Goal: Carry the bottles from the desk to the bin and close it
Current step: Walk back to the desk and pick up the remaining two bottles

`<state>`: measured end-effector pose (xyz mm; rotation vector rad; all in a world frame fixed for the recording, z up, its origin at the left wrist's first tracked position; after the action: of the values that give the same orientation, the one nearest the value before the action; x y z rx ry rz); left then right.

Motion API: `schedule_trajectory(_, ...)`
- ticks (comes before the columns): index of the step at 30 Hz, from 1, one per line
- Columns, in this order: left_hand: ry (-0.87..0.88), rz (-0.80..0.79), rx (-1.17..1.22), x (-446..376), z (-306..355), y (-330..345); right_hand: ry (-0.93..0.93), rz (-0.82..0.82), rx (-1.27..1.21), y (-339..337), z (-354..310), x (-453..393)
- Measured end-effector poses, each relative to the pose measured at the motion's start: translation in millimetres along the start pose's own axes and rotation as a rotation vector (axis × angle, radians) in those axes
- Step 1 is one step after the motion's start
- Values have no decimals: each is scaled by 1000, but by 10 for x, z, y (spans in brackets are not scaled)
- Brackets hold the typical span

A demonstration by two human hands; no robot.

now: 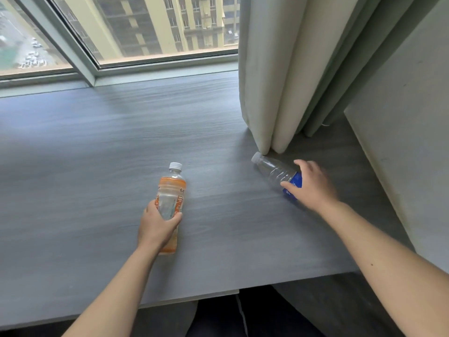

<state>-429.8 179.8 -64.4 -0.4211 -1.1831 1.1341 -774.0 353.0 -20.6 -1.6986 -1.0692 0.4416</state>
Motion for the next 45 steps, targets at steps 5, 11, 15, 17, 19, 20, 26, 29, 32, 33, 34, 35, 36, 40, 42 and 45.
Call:
schedule_trajectory(5,13,-74,44,263,-87,151,103,-240,125,240,165,-80)
schedule_trajectory(11,-5,-85,77,492,-184,237,121,-283,108,420,234,-44)
schedule_trajectory(15,-11,-86,79,622,-247,260,118,-249,-29,450,208,-10)
schedule_trajectory(17,1,-93,79,682,-256,279,82,-239,-63,424,185,27)
schedule_trajectory(19,21,-100,81,735,-255,288,49,-230,-109,378,155,93)
schedule_trajectory(20,31,-108,91,760,-254,293,42,-222,-145,353,146,137)
schedule_trajectory(26,27,-234,202,935,-315,350,80,-199,-357,305,148,599)
schedule_trajectory(29,63,-283,195,1013,-337,370,142,-197,-467,342,195,923)
schedule_trajectory(32,136,-347,151,1112,-358,416,200,-175,-548,400,185,1255)
schedule_trajectory(33,163,-369,135,1153,-370,425,220,-162,-577,433,170,1369)
schedule_trajectory(34,187,-391,119,1195,-390,431,241,-148,-602,466,145,1492)
schedule_trajectory(35,211,-414,104,1243,-417,431,259,-135,-622,499,112,1619)
schedule_trajectory(36,234,-439,85,1288,-453,428,275,-122,-640,532,72,1745)
schedule_trajectory(40,318,-510,-11,1443,-649,406,347,-44,-728,661,-54,2277)
schedule_trajectory(42,365,-515,-65,1491,-736,396,388,-14,-744,743,-68,2562)
schedule_trajectory(45,429,-518,-158,1548,-852,421,465,36,-776,884,-32,3000)
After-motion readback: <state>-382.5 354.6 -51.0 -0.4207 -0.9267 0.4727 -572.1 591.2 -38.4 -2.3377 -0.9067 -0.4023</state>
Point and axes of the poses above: each hand's wrist, its own x-axis away from the middle knuckle, its own y-axis out of the palm, z = x × y, the point moved 8 cm from there along -x, towards the middle knuckle, and after that the axes turned 12 degrees about -y, right-handed, at the moved point
